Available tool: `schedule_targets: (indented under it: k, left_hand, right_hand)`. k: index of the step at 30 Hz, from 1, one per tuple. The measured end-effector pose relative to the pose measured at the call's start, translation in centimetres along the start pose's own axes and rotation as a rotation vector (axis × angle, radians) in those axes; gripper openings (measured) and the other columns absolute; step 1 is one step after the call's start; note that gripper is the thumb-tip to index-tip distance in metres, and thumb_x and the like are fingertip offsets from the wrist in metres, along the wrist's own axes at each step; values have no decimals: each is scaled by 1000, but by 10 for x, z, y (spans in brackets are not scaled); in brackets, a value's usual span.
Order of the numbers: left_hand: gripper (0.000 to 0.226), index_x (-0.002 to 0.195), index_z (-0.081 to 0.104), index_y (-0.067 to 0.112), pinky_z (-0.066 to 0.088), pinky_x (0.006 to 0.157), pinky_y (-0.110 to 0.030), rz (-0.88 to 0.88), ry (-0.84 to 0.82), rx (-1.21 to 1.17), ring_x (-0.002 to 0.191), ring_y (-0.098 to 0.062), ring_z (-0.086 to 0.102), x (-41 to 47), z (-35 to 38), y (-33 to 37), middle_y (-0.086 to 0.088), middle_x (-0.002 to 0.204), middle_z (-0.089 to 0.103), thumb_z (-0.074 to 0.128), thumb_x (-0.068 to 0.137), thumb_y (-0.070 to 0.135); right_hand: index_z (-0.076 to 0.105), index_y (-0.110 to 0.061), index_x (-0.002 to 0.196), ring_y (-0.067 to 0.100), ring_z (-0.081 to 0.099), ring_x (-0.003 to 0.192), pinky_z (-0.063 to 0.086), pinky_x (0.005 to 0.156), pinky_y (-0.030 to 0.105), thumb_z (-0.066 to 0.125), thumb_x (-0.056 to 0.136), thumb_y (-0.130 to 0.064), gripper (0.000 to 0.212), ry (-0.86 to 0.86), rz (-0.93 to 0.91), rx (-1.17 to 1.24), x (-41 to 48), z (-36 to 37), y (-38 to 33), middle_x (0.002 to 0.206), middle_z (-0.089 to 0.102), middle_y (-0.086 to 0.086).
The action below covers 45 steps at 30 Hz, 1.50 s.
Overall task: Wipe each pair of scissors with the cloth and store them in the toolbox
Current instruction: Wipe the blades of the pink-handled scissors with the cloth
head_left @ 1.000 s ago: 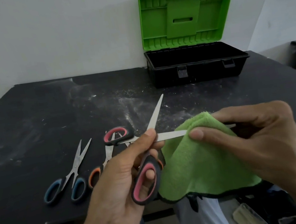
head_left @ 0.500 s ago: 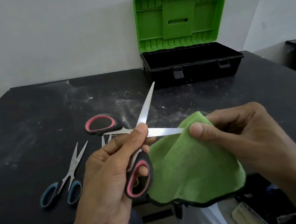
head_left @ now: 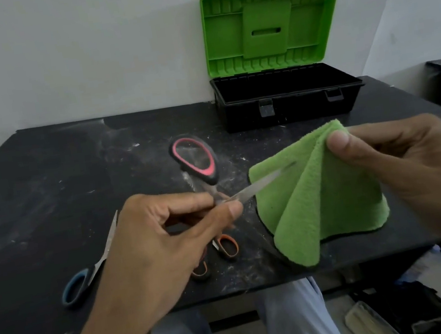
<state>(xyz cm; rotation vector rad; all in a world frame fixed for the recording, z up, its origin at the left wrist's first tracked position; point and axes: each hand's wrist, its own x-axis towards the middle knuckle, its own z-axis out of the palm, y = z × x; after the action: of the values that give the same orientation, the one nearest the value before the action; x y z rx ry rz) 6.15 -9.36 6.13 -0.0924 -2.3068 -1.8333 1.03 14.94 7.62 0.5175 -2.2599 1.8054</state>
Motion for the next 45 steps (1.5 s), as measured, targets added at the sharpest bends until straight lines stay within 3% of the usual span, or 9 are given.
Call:
schedule_targets:
  k: [4, 9, 11, 15, 21, 28, 34, 39, 45]
  left_hand:
    - [8, 72, 81, 34, 38, 48, -6, 58, -62, 175, 44, 8, 53, 4, -5, 1, 14, 54, 68, 80, 68, 42]
    - [12, 73, 81, 33, 53, 52, -28, 72, -186, 247, 55, -8, 67, 9, -1, 10, 9, 63, 74, 78, 71, 44]
    - [11, 75, 81, 31, 47, 47, -22, 86, -237, 215, 48, -4, 60, 12, 0, 15, 6, 59, 72, 78, 72, 41]
    - [12, 74, 82, 28, 33, 42, -15, 70, -289, 159, 41, -1, 41, 16, -5, 18, -1, 49, 63, 79, 71, 39]
    - [12, 75, 82, 24, 32, 40, -21, -45, -379, 84, 42, -16, 42, 14, -9, 16, -5, 55, 66, 77, 72, 35]
    - [10, 75, 81, 18, 41, 47, -14, -72, -443, 80, 47, -6, 53, 10, -6, 16, -10, 63, 71, 76, 78, 26]
    - [11, 78, 81, 18, 45, 47, -13, -115, -434, 42, 50, -9, 56, 9, -11, 13, -6, 70, 76, 78, 73, 27]
    - [15, 80, 81, 12, 45, 46, -14, -179, -456, -27, 58, -21, 55, 11, -15, 8, -12, 77, 77, 79, 70, 23]
    - [16, 82, 81, 10, 44, 46, -15, -171, -520, -31, 63, -24, 54, 11, -10, 9, -12, 77, 77, 79, 72, 22]
  right_hand:
    - [86, -33, 90, 7, 81, 86, 61, 73, 14, 71, 83, -31, 16, -65, -16, -29, 1, -1, 0, 88, 84, -10]
    - [87, -27, 98, 11, 82, 84, 67, 75, 31, 75, 84, -34, 19, -268, -22, -149, 3, 5, -4, 91, 84, -9]
    - [87, -30, 100, 9, 80, 81, 64, 69, 27, 75, 86, -36, 19, -389, -18, -203, 3, 13, -6, 91, 84, -11]
    - [87, -29, 94, 27, 79, 79, 61, 70, 53, 77, 84, -44, 21, -465, -9, -251, 6, 15, -7, 87, 84, -1]
    - [88, -21, 92, 18, 82, 81, 64, 77, 47, 79, 84, -32, 16, -494, 74, -194, 6, 5, -7, 87, 84, -2]
    - [88, -22, 95, 19, 80, 78, 65, 69, 36, 78, 88, -31, 15, -525, 108, -138, 5, 16, -10, 85, 84, -2]
    - [88, -28, 87, 39, 78, 78, 60, 67, 60, 81, 80, -42, 17, -439, 86, -175, 6, 18, -9, 79, 83, 1]
    - [88, -27, 83, 25, 80, 71, 57, 60, 31, 82, 79, -38, 13, -418, 124, -158, 4, 9, -9, 76, 83, -2]
    - [88, -23, 90, 23, 80, 74, 61, 64, 44, 83, 81, -35, 16, -462, 97, -114, -2, 23, -12, 81, 84, 1]
